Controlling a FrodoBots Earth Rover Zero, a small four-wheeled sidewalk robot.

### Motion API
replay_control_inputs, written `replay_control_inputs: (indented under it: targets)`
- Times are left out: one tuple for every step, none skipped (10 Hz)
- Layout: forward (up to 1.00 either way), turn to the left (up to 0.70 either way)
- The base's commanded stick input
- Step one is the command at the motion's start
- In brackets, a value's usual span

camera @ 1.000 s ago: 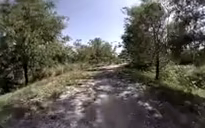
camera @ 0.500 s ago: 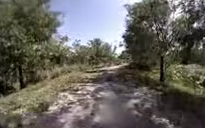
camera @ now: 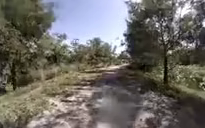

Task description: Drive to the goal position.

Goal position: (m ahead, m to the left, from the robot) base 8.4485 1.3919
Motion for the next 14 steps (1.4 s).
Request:
replay_control_inputs:
  targets:
    - [0.70, 0.00]
    - [0.70, 0.00]
    - [0.70, 0.00]
    - [0.70, 0.00]
    - [0.70, 0.00]
    - [0.70, 0.00]
    - [0.70, 0.00]
    - [0.70, 0.00]
    - [0.70, 0.00]
    - [0.70, 0.00]
    - [0.70, 0.00]
    - [0.70, 0.00]
    - [0.70, 0.00]
    - [0.70, 0.00]
